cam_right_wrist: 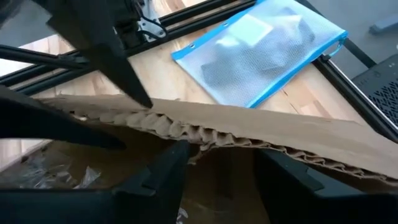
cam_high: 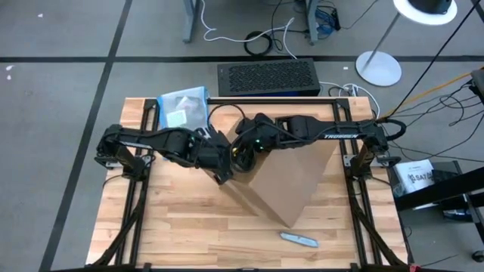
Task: Unpack boxes
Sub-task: Break down box until it is fully flat
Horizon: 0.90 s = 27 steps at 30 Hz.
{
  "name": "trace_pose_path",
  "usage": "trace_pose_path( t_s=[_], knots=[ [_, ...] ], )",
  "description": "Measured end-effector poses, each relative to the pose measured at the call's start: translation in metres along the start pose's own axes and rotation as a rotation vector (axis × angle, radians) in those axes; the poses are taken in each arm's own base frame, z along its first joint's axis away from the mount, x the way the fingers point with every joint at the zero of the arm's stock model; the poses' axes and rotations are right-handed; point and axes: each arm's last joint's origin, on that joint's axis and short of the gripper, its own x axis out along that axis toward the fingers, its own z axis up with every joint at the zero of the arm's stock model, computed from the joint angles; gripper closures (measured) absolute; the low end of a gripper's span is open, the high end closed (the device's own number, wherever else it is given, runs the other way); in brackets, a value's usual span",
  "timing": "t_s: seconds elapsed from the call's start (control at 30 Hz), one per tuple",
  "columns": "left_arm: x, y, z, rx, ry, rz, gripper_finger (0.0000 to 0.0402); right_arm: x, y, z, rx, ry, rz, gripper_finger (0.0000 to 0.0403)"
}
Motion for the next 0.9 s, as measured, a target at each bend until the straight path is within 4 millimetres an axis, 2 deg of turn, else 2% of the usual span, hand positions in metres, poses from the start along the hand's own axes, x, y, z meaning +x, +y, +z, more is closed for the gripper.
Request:
trace_pose_path(
  t_s=[0.13, 0.17, 0.4, 0.63, 0.9],
  knots=[
    [-0.002, 0.003, 0.003, 0.026, -0.023, 0.027, 0.0369, -0.001, 0.001, 0.0, -0.006, 0.011, 0.027, 0.0227],
    [-0.001, 0.004, 0.003, 0.026, -0.023, 0.029, 0.0383, -0.001, 0.001, 0.0, -0.008, 0.017, 0.042, 0.0227],
    [-0.003, 0.023, 0.012, -0.037, -0.028, 0.053, 0.0398, -0.017, 0.017, -0.009, -0.1, 0.043, 0.119, 0.0227],
    [-0.02, 0.052, 0.013, -0.118, -0.033, 0.059, 0.04, -0.034, 0.035, -0.018, -0.24, 0.012, 0.111, 0.0227],
    [-0.027, 0.066, 0.009, -0.125, -0.023, 0.119, 0.0401, -0.063, 0.035, -0.012, -0.266, -0.087, 0.147, 0.0222]
  ],
)
